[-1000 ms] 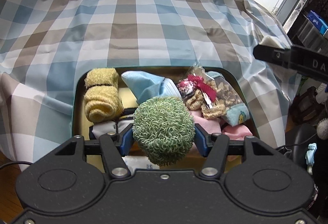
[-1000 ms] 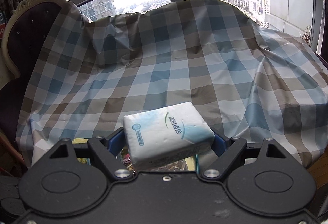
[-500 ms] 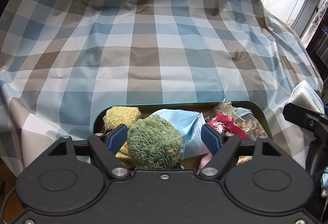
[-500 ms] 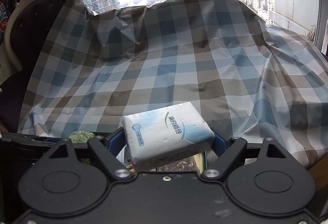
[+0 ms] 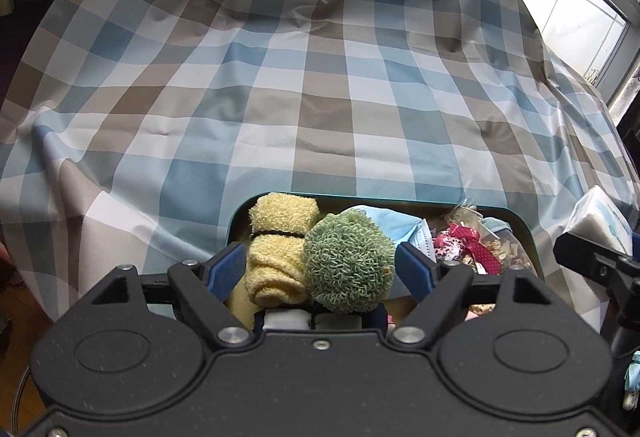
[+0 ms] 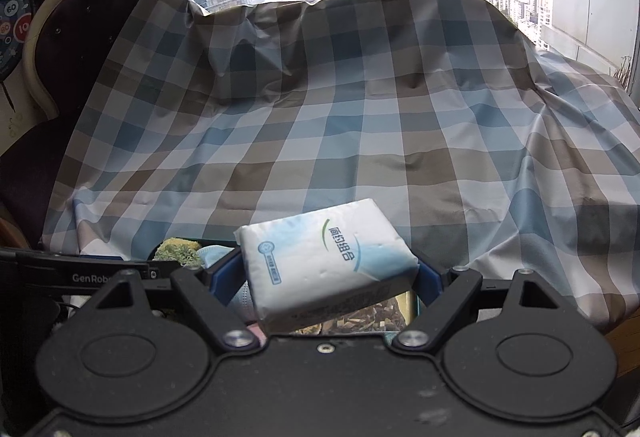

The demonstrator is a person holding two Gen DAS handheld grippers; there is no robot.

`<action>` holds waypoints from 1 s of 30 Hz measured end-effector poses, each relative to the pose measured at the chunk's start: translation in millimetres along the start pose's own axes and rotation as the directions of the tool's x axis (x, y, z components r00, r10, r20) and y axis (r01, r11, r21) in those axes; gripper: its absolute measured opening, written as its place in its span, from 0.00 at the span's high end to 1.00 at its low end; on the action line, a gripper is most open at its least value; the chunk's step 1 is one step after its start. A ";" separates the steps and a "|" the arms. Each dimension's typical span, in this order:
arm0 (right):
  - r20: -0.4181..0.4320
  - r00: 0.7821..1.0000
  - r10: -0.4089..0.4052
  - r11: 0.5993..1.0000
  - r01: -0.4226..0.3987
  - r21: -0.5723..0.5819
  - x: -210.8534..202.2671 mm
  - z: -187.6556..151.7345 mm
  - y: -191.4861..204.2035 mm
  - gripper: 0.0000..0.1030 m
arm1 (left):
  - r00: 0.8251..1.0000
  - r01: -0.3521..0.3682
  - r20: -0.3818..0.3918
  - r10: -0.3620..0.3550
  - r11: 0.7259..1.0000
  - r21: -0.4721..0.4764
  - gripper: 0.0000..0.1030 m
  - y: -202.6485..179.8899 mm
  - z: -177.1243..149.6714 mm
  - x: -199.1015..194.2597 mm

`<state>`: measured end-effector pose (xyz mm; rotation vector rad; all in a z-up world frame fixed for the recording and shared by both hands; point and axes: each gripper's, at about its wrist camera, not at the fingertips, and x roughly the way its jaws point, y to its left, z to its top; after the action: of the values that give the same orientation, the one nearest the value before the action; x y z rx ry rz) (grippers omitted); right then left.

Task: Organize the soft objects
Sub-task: 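Lower the green ball into the tin and open the left gripper while the right lowers the tissue pack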

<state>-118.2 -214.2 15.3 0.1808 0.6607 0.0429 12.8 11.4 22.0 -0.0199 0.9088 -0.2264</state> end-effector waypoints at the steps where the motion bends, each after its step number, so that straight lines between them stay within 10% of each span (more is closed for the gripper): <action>1: -0.002 1.000 0.004 1.000 -0.004 -0.007 -0.1 -0.6 2.0 0.17 | 1.000 -0.011 0.010 0.011 1.000 -0.001 0.24 1.1 -0.9 -3.1; 10: -0.024 0.999 0.048 0.996 -0.050 -0.079 4.2 -1.4 26.3 0.17 | 0.988 -0.141 0.068 0.137 0.989 0.053 0.21 5.1 -13.9 -17.2; 30: -0.087 0.995 0.058 0.994 -0.065 -0.082 32.7 1.7 41.9 0.08 | 0.990 -0.135 0.029 0.134 0.990 0.025 0.21 18.6 -27.7 -17.8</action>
<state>-90.5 -170.1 4.4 0.1176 0.7362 0.1385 -16.1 35.3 16.7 0.0632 0.8761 -0.1122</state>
